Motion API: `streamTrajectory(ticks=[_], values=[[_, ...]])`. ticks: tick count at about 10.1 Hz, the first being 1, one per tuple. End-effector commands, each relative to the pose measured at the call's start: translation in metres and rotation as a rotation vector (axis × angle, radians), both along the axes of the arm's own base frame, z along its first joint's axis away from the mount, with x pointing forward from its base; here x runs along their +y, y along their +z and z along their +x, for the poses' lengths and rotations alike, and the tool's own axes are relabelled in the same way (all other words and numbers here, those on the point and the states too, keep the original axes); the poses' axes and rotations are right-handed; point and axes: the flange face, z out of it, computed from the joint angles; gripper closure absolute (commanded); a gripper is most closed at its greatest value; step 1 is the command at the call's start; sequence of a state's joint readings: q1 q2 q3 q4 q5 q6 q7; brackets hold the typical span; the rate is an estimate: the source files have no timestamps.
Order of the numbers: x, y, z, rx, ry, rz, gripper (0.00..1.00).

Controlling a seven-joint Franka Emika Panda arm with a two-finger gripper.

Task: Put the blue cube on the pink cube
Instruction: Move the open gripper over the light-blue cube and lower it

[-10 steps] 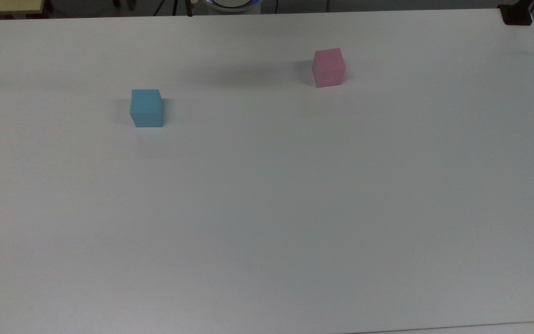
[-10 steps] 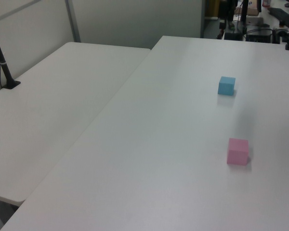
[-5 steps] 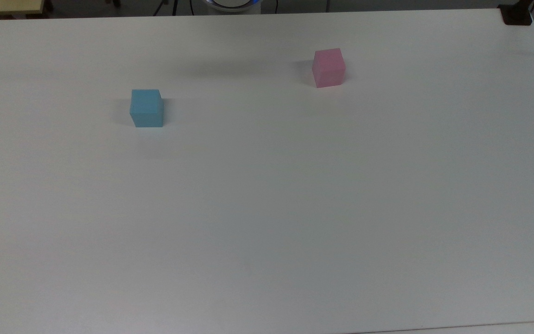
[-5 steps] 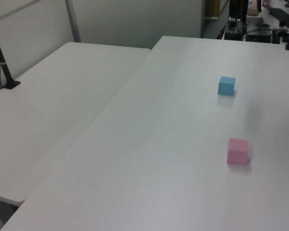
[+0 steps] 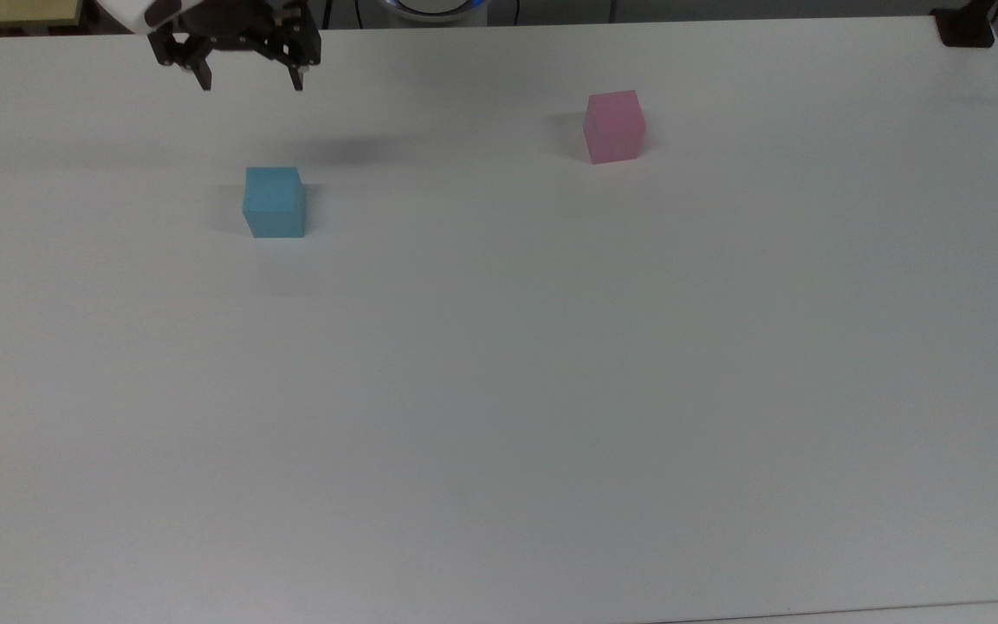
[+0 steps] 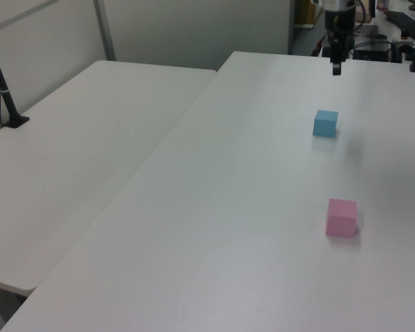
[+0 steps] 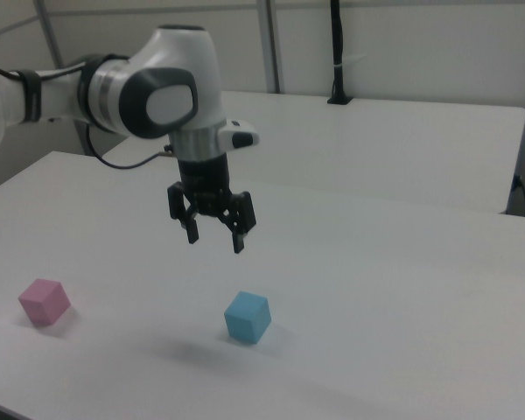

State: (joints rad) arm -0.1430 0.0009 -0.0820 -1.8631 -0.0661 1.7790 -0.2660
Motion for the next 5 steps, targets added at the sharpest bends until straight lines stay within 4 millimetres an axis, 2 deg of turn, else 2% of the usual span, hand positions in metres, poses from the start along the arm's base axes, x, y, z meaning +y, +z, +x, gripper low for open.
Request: streamTrajectory(ticks=[1, 4, 5], values=[[-0.011, -0.055, -0.005, -0.035, 0.018, -0.021, 0.03], [-0.028, -0.117, 0.012, -0.012, 0.020, -0.046, 0.03], [-0.032, -0.128, 0.015, -0.013, 0.018, -0.051, 0.03]])
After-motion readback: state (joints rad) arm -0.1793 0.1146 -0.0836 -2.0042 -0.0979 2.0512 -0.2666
